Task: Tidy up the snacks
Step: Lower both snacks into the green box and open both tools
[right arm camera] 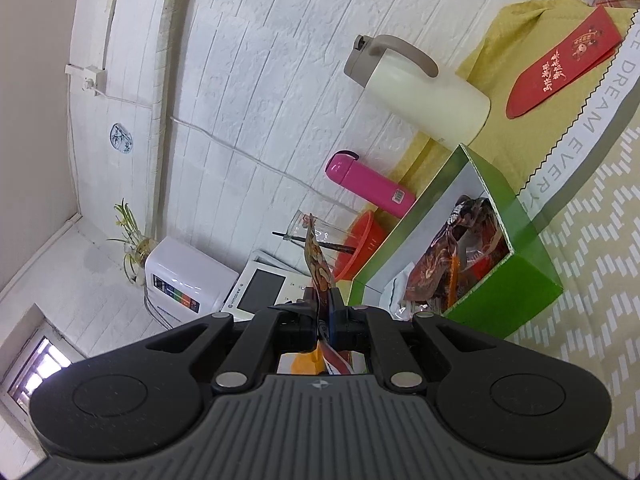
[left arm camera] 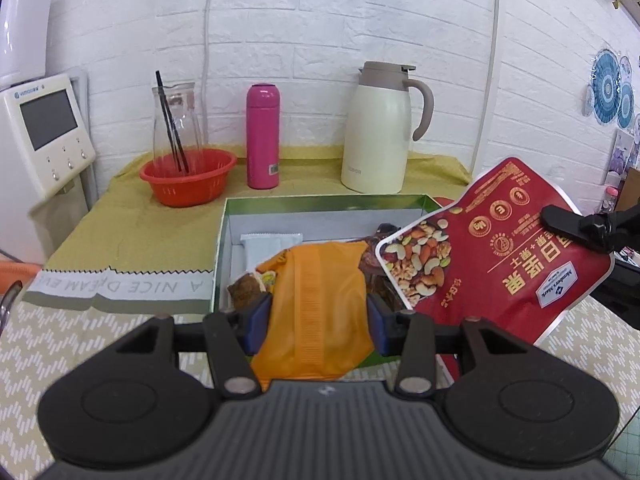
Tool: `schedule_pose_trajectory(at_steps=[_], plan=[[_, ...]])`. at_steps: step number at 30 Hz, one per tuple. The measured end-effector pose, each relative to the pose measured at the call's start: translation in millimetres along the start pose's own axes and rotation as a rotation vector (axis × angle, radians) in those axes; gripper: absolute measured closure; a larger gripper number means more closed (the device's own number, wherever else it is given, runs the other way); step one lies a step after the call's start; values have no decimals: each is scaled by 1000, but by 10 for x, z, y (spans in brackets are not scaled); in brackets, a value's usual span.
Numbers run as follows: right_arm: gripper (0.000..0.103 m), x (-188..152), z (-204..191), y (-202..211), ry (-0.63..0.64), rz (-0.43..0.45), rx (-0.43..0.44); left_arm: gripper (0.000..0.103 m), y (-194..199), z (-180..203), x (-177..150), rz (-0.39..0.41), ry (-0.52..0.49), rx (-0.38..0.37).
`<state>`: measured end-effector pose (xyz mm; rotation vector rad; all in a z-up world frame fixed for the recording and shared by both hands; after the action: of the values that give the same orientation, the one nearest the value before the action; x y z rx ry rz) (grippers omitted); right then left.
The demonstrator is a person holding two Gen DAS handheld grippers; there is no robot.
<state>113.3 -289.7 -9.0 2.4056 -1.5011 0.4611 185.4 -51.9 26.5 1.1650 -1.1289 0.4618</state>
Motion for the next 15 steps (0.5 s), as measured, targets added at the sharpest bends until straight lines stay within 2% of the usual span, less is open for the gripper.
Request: schedule_pose_trajectory(at_steps=[8,15], plan=[[92,264,145,-322,-87,52,46,59,-319,2,285,41,-9,10],[92,374,275,-560,-100,55,58,58,-623,-30,390,39,-14,34]])
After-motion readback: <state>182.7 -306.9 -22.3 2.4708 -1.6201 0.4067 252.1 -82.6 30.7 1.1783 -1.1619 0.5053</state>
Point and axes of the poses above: each gripper's, at about its wrist camera, not at the fingertips, and y roughly against the way its jaws point, z to its right, x to its top, the point moved 1 cm from there along -y, roughly the way its jaws point, and after that the axes turned 6 degrees about -y, right-handed, at the moved point
